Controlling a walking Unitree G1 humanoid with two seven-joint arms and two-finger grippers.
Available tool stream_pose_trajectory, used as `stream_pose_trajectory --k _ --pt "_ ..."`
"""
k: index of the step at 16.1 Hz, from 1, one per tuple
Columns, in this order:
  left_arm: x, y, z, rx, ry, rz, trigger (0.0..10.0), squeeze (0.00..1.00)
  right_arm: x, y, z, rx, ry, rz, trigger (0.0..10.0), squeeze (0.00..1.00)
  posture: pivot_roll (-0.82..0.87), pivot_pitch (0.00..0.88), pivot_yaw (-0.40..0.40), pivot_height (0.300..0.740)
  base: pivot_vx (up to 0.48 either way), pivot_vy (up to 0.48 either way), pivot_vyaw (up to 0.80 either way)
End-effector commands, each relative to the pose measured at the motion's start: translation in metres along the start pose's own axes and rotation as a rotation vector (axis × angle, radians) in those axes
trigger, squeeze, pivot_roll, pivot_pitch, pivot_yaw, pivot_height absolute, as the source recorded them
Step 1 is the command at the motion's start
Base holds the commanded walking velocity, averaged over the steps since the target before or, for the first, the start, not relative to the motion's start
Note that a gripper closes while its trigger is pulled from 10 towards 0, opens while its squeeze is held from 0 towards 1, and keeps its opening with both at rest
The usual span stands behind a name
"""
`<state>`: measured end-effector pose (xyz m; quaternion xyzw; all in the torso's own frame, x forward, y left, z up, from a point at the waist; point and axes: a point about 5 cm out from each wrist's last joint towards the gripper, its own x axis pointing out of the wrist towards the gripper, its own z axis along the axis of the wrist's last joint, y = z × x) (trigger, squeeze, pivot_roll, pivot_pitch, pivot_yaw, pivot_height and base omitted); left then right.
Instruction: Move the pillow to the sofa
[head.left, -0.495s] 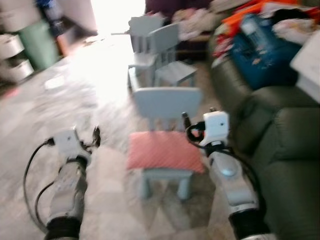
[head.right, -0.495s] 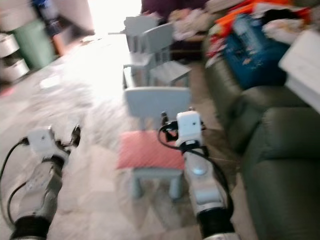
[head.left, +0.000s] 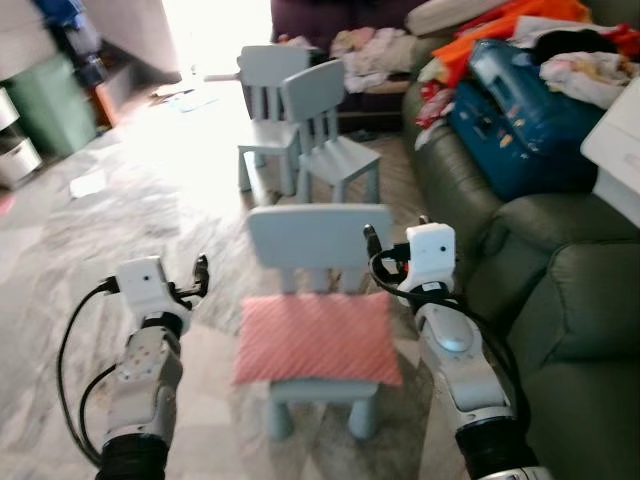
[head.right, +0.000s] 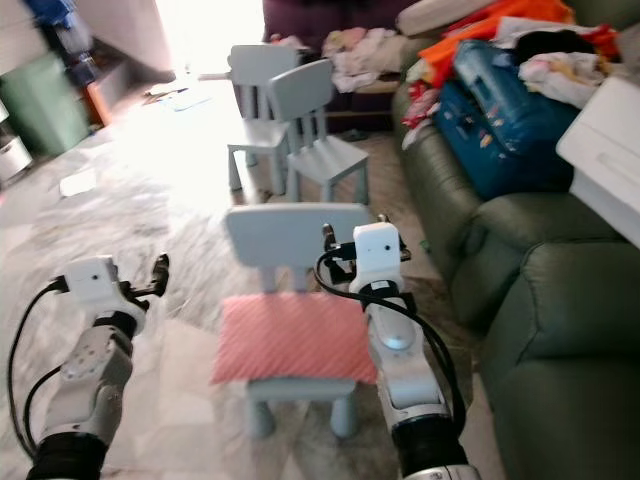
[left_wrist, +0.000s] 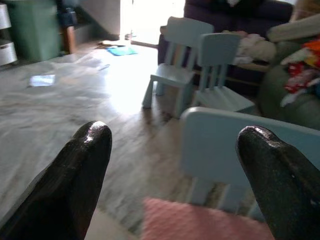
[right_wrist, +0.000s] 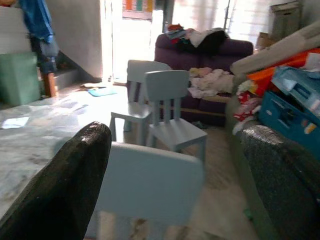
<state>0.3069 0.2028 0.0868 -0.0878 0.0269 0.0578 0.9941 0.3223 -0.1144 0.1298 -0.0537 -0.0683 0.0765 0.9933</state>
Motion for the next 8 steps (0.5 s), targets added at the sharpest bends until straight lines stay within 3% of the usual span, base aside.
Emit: stream_pose_trajectory --k 1,8 --pt "0.0004 -0.0020 -0.0019 0.010 0.015 0.005 10.0 0.00 0.0001 -0.0044 0.0027 -0.007 -0.011 -0.016 10.0 0.00 -0.10 0.000 0.038 0.740 0.000 0.000 0.00" --pt "0.0009 0.0030 0.0005 0.043 0.017 0.035 10.0 0.00 -0.0017 -0.0038 0.0010 -0.007 -0.005 -0.010 10.0 0.00 -0.09 0.000 0.038 0.740 0.000 0.000 0.00"
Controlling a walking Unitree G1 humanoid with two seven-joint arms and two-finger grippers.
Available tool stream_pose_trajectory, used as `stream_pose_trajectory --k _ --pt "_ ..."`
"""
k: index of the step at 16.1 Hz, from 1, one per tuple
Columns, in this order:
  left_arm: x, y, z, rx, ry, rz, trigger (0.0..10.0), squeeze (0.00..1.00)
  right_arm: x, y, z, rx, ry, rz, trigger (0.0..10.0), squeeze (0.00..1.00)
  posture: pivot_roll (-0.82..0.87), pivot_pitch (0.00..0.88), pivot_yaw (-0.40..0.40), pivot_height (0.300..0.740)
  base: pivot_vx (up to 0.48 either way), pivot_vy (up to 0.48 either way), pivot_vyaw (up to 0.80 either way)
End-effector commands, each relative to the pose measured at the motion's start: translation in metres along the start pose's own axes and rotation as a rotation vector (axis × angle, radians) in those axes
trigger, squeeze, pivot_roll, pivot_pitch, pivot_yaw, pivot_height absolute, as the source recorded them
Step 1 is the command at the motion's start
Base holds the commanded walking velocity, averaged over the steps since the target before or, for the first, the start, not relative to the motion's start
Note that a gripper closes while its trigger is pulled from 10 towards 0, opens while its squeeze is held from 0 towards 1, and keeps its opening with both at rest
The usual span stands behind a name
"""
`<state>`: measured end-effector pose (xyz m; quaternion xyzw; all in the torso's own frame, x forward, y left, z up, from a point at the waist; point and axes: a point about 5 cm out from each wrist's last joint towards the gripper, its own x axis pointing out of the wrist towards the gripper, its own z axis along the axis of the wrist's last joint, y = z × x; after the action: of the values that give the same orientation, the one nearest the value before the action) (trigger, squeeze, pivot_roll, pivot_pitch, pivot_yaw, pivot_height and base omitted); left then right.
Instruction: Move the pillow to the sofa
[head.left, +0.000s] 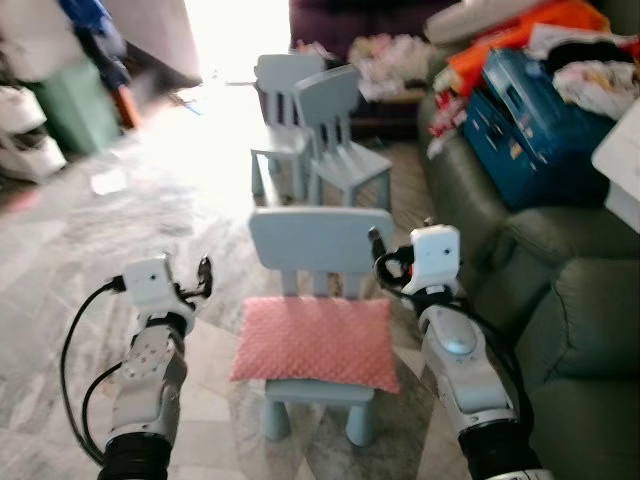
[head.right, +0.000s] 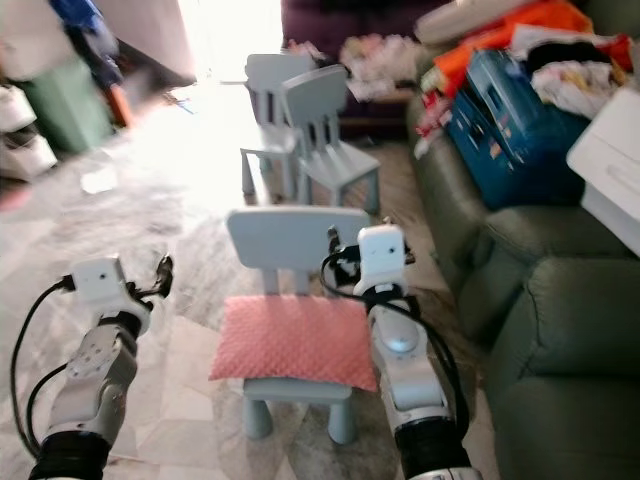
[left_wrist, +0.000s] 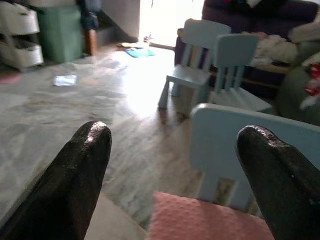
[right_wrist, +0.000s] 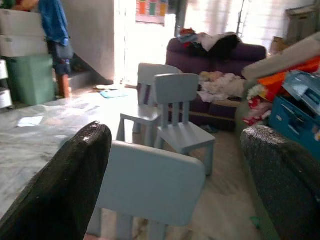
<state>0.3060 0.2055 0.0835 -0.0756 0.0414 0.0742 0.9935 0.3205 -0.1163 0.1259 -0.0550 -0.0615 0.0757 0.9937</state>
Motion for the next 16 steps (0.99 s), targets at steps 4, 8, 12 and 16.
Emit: stream_pose_trajectory --k 4,8,12,16 --pt "0.0010 -0.0033 0.0060 -0.003 -0.020 -0.048 10.0 0.00 0.0014 -0.0019 0.0049 -0.008 -0.020 -0.005 10.0 0.00 -0.10 0.000 0.039 0.740 0.136 0.000 0.00" --pt "-0.0006 -0.0040 0.0045 -0.021 -0.015 -0.058 10.0 0.00 0.0015 -0.0017 0.0048 -0.008 -0.020 -0.004 10.0 0.00 -0.10 0.000 0.039 0.740 0.368 0.122 0.00" --pt "-0.0010 -0.0027 0.0039 -0.024 -0.011 -0.056 10.0 0.00 0.0014 -0.0010 0.0046 -0.009 -0.019 -0.001 10.0 0.00 -0.10 0.000 0.040 0.740 0.375 0.253 0.00" --pt "-0.0017 -0.0024 0.0000 -0.043 0.016 -0.036 10.0 0.00 0.0014 -0.0007 0.0040 -0.010 -0.019 0.004 10.0 0.00 -0.09 0.000 0.036 0.740 0.165 0.128 0.00"
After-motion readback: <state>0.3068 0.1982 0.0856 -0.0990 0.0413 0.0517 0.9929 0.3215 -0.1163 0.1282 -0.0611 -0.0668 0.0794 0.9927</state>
